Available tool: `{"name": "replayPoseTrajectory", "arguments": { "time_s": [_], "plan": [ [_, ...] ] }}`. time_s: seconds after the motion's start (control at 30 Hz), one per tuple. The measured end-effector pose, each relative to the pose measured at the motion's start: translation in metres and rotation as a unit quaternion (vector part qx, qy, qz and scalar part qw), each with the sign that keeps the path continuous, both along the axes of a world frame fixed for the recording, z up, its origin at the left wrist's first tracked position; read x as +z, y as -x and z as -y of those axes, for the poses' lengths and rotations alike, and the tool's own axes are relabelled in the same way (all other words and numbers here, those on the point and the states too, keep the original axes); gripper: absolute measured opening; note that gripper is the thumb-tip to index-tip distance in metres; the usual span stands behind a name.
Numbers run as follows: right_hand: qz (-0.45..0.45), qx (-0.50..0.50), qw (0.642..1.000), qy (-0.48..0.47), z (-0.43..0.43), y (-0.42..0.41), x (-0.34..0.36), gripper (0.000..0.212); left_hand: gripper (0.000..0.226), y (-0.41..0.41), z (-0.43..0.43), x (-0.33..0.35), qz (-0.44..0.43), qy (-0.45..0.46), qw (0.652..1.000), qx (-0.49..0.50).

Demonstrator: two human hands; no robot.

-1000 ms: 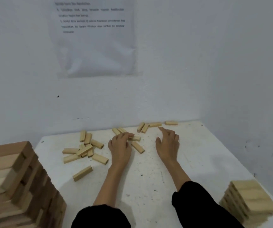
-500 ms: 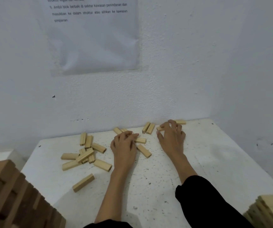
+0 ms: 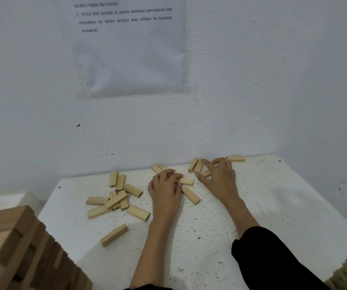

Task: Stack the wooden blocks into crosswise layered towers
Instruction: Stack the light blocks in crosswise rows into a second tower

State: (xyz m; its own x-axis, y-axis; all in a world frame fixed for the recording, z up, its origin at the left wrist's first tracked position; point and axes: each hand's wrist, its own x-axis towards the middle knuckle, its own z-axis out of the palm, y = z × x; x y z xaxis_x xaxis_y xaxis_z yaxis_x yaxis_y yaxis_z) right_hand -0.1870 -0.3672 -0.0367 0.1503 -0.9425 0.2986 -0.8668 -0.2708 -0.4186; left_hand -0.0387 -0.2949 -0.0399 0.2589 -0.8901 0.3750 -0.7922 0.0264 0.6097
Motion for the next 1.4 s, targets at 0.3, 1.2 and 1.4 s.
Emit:
{"name": "replayPoseTrajectory", "arguments": {
  "time_s": [0.3, 1.2, 1.4],
  "plan": [
    [0.067, -0.052, 0.996, 0.004, 0.002, -0.012, 0.006, 0.051, 0.018, -0.003, -0.001, 0.002, -0.087, 0.058, 0.994, 0.035],
    [0.223, 0.138, 0.963, -0.056, -0.238, 0.049, 0.003, 0.070, 0.021, 0.019, -0.201, 0.008, 0.014, 0.013, 1.000, -0.013],
    [0.157, 0.222, 0.958, -0.095, -0.244, 0.065, 0.006, 0.077, 0.031, 0.016, -0.223, 0.015, -0.045, -0.020, 0.996, -0.081]
  ]
}}
